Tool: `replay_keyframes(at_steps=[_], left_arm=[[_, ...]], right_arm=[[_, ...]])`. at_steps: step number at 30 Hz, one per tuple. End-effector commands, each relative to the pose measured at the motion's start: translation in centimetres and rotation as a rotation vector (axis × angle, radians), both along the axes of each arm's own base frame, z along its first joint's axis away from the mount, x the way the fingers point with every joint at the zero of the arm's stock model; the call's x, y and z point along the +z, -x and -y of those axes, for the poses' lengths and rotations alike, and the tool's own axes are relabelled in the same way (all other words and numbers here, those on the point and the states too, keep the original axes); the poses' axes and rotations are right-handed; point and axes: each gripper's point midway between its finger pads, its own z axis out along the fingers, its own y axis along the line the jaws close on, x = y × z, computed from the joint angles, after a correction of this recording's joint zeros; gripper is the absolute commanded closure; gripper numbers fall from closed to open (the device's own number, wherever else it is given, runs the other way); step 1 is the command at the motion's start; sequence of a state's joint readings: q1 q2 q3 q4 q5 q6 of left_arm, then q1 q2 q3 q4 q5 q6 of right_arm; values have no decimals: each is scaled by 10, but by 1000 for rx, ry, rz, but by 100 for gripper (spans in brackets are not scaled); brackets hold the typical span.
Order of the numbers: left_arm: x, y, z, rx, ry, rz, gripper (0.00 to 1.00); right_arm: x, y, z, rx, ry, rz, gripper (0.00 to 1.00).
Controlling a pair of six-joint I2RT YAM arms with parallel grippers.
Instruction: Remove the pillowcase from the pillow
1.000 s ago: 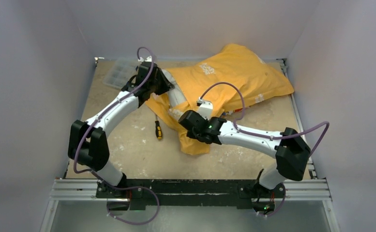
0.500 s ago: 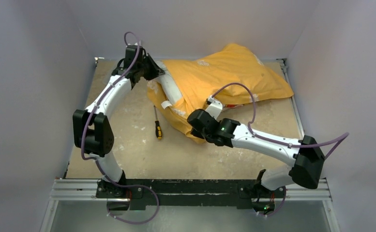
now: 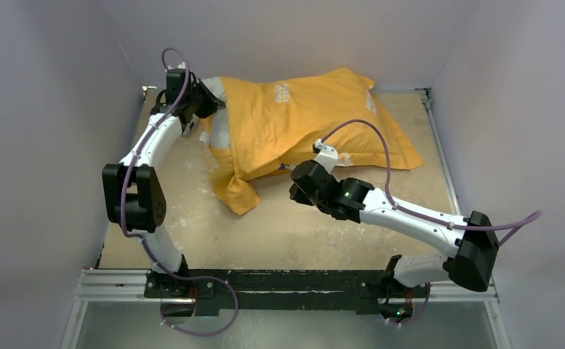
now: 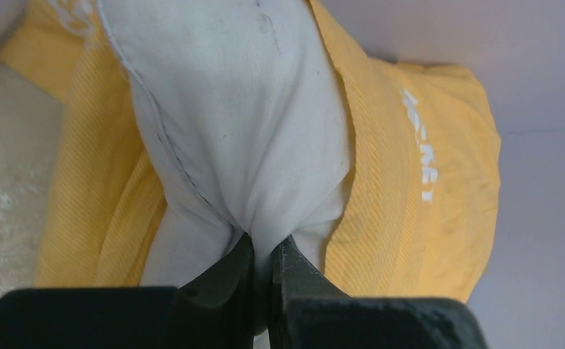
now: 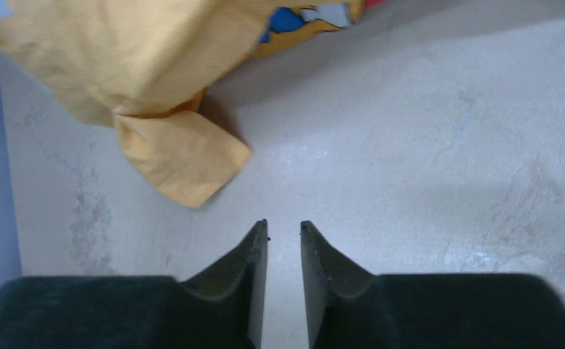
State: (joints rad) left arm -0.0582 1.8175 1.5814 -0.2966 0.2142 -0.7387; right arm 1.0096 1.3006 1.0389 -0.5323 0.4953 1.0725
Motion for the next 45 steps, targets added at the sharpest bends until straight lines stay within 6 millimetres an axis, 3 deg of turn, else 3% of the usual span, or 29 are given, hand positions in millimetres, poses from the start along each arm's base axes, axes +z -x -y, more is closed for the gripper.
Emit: replay_keyframes(at_steps=[1,5,8,11,14,15,19,27,32,36,40,45], left_arm=[[54,36,54,-141,45,165,100],[67,59,88,-217,50,193,100],[80,71,109,-279,74,213,100],[97,77,117,-302,97,239,100],[111,84,121,-304,96,270,100],[113,86,122,-302,91,273,100],[107,88,126,-300,79,265,100],[106,85,138,-321,77,267,100],[124,75,136,-302,58,297,100],[139,69,137,-295,58,317,100],[157,60,131,-252,39,353,100],[178,46,119,-222,45,379,100]], right_arm=[[79,-21,-48,152,-130,201,65],[122,-31,-74,223,-204,316,31],[131,-43,-78,182,-212,342,20],[123,-60,-82,127,-168,336,17],[103,-75,-88,70,-108,285,17],[88,-78,-89,53,-77,253,17],[50,-86,-92,-5,21,189,21],[-10,-58,-102,162,95,119,34],[-72,-38,-83,187,183,3,49],[-109,-19,-66,190,214,-80,62],[-131,-7,-55,195,220,-121,73],[-154,13,-38,182,223,-204,74]])
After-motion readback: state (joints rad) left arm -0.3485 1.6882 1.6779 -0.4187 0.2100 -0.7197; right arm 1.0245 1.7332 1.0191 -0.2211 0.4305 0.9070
